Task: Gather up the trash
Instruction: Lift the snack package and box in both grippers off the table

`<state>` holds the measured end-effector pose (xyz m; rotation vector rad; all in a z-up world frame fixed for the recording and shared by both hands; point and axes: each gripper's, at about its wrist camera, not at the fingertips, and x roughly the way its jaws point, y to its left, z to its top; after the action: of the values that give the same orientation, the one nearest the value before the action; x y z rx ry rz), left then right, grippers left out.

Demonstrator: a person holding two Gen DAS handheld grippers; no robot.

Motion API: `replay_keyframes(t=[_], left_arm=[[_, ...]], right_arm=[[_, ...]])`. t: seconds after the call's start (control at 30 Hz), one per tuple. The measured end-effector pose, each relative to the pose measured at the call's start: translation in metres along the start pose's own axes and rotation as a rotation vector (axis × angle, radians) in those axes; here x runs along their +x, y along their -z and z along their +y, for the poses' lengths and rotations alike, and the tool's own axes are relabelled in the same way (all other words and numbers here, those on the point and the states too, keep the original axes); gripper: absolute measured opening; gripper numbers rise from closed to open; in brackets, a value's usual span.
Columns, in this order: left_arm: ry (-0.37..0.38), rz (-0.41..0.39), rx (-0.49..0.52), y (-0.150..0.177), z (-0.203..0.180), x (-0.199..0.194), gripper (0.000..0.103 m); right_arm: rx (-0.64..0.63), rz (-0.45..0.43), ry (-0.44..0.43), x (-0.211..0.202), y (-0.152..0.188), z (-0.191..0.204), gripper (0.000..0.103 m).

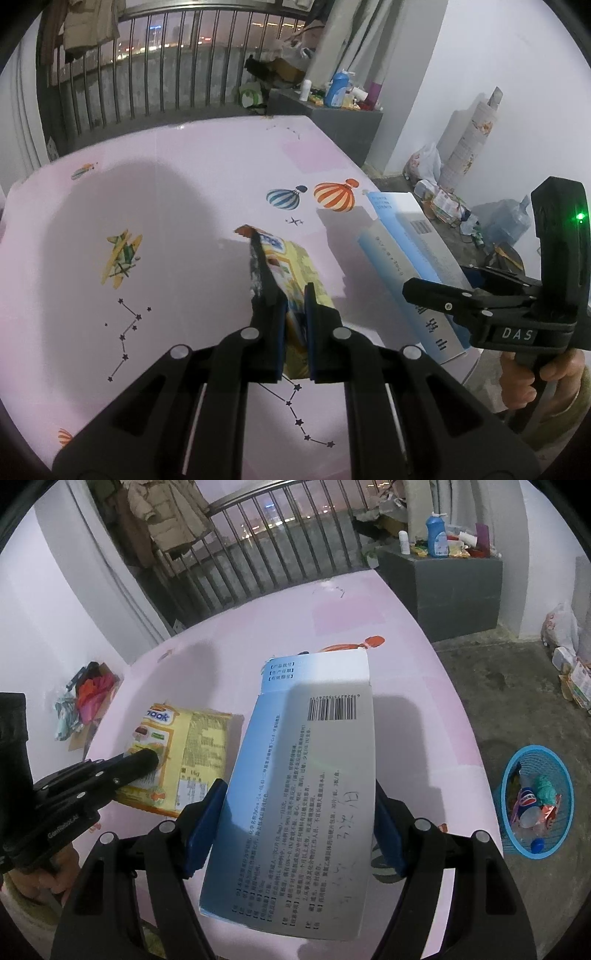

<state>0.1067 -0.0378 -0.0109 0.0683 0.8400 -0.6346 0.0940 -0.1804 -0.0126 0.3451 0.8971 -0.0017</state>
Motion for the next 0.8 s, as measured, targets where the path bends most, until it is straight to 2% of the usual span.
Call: replay_keyframes(t=[0.53, 0.8], left_arm=[[-0.031, -0.05, 0.053, -0.003, -0.01, -0.018, 0.006], [-0.018, -0.079, 0.065, -0.004, -0.013, -0.026, 0.0]], right_arm=[[-0.004, -0.03, -0.001, -0.015, 0.002, -0.001, 0.072], [0.0, -0.055, 0.003, -0.027, 0.001, -0.003, 0.072]])
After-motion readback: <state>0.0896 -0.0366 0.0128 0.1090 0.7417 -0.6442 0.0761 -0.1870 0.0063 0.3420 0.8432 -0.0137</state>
